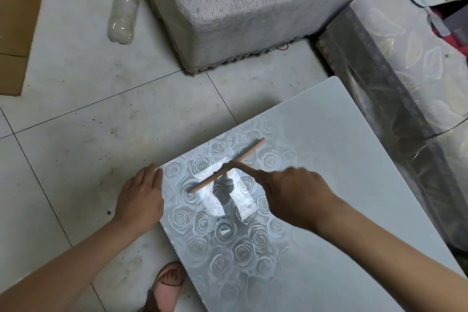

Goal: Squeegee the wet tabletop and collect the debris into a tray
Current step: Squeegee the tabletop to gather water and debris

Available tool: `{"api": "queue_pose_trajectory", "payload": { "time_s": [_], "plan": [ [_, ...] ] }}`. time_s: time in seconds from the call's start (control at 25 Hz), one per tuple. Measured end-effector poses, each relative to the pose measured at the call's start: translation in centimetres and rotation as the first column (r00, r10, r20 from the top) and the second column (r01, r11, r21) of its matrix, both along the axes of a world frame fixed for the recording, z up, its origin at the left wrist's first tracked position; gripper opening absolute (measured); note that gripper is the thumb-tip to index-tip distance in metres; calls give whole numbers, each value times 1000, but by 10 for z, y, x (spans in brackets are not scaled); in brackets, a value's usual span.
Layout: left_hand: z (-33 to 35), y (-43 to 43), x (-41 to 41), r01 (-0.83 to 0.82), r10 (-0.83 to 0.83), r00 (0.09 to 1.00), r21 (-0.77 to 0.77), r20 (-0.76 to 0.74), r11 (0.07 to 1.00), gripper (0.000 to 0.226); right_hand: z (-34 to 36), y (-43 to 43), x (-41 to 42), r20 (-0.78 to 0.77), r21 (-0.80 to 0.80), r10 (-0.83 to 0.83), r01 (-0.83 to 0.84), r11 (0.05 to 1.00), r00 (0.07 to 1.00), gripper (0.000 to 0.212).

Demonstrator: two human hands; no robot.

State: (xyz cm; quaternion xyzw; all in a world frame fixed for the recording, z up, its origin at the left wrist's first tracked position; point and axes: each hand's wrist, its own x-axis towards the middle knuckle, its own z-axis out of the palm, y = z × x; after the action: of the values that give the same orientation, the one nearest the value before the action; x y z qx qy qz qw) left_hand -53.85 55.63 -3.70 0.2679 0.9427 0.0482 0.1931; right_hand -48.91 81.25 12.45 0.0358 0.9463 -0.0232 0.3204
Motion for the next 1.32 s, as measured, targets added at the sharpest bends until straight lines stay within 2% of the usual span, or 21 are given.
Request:
{"api": "queue_pose_trajectory", "payload": {
  "time_s": [0.12, 0.28, 0.4, 0.48, 0.52, 0.6, 0.68, 0.8, 0.88, 0.96, 1.04, 1.12, 1.2, 1.32],
  "plan": [
    [0, -16, 5, -8, 10, 999, -42, 42, 999, 65, 5, 8, 54, 65, 48, -6, 3, 999, 998, 70],
    [3, -25, 8, -105, 108, 989, -32, 104, 994, 60, 33, 6, 73, 164, 117, -47, 28, 993, 985, 54],
    [-6, -24, 6, -222, 223, 963, -24, 154, 975, 57, 28, -27, 30, -4, 5, 50, -50, 999, 999, 69],
    [-12, -24, 5, -354, 342, 898, -6, 276, 935, 62, 15, -63, -4, -111, -19, 103, -106, 994, 988, 75],
    [-14, -23, 4, -435, 403, 845, 15, 353, 900, 63, 8, -78, -11, -113, 0, 136, -137, 991, 984, 76],
    [-14, -23, 5, -535, 464, 777, 58, 426, 843, 66, -2, -86, -4, -95, -3, 132, -133, 991, 987, 80],
    [-14, -30, 8, -566, 475, 759, 92, 446, 819, 67, 0, -69, 26, -16, -9, 104, -105, 994, 994, 79],
    [-11, -34, 10, -560, 471, 762, 86, 444, 824, 66, 21, -49, 50, 113, 75, 74, -83, 994, 991, 65],
    [-8, -37, 11, -539, 463, 775, 67, 430, 840, 63, 21, -64, 34, 19, 81, 126, -127, 989, 992, 71],
    [-7, -37, 14, -519, 457, 790, 51, 409, 853, 60, 11, -88, 10, -84, 19, 151, -150, 988, 985, 75],
    [-6, -37, 21, -491, 446, 819, 37, 361, 871, 58, 1, -101, 7, -102, -14, 177, -179, 984, 979, 74],
    [-8, -39, 27, -411, 389, 877, 21, 283, 911, 57, -5, -90, 35, -75, -14, 155, -156, 988, 985, 77],
    [-9, -36, 31, -291, 287, 934, -9, 211, 957, 57, 1, -60, 85, 22, 12, 85, -86, 996, 996, 76],
    [-8, -26, 35, -191, 195, 962, -41, 193, 981, 56, 26, -25, 138, 156, 85, -8, -5, 996, 988, 65]
  ]
}}
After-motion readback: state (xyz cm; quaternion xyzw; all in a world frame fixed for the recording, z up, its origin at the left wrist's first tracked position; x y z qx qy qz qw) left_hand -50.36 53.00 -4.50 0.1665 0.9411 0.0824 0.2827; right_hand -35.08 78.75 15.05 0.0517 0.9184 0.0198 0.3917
